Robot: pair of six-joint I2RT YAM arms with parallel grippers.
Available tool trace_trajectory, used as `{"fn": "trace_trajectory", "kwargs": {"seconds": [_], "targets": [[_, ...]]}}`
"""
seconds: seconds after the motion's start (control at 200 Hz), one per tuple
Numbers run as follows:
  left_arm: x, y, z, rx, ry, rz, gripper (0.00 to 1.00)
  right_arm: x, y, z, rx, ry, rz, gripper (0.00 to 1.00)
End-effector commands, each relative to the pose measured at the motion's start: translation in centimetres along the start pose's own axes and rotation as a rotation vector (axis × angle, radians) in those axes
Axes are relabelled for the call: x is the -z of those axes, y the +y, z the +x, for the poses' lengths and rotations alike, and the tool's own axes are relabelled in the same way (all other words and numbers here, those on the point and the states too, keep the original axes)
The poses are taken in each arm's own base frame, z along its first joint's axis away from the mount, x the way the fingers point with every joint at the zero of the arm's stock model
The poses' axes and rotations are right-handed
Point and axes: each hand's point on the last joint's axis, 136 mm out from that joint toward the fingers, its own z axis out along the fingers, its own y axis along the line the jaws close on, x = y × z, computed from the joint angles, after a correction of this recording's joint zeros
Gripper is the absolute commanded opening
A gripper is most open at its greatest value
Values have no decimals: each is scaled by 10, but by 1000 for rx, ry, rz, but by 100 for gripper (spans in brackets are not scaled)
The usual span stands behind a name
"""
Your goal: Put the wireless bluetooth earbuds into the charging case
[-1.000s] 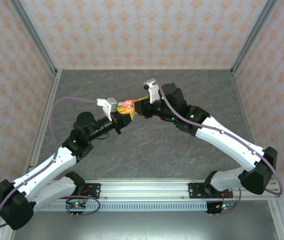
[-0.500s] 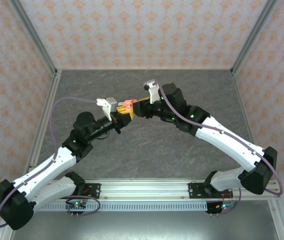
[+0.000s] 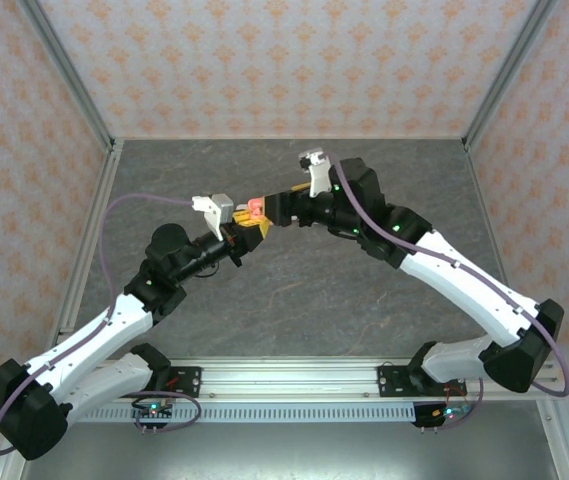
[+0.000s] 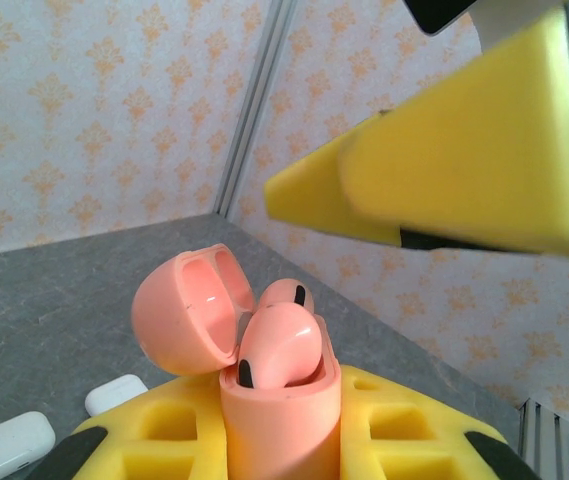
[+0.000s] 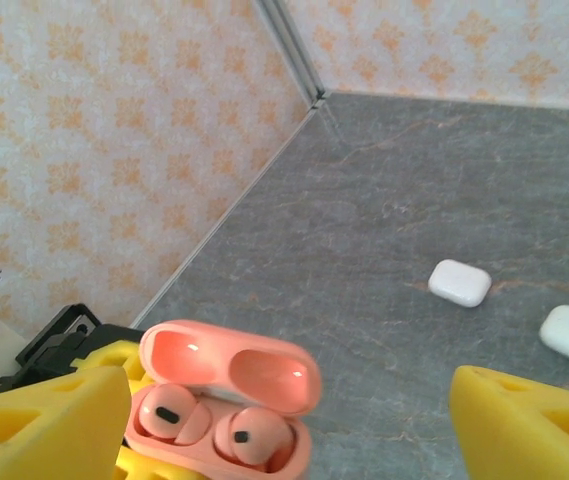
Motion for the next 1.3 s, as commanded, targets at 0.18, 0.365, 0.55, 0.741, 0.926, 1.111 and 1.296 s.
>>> {"fn": "trace_trajectory", "kwargs": {"seconds": [0.18, 0.365, 0.55, 0.741, 0.926, 1.111, 1.296], "targets": [[3, -20, -25, -30, -83, 76, 0, 28, -1, -15, -67, -64, -125, 99], [2, -30, -29, -30, -85, 132, 0, 25, 19, 0, -41, 4, -265, 99], [0, -37, -30, -28, -86, 167, 0, 15, 28, 5, -43, 54, -334, 98], [-2, -43, -28, -28, -71, 192, 0, 10, 39, 4, -46, 70, -407, 96], [-4, -45, -26, -39, -51, 194, 0, 14, 50, -2, -48, 60, -471, 91], [-6, -38, -20, -39, -37, 152, 0, 26, 56, -3, -23, 49, -491, 78], [-6, -32, -17, -39, -33, 121, 0, 41, 59, 0, 18, 48, -485, 71]]}}
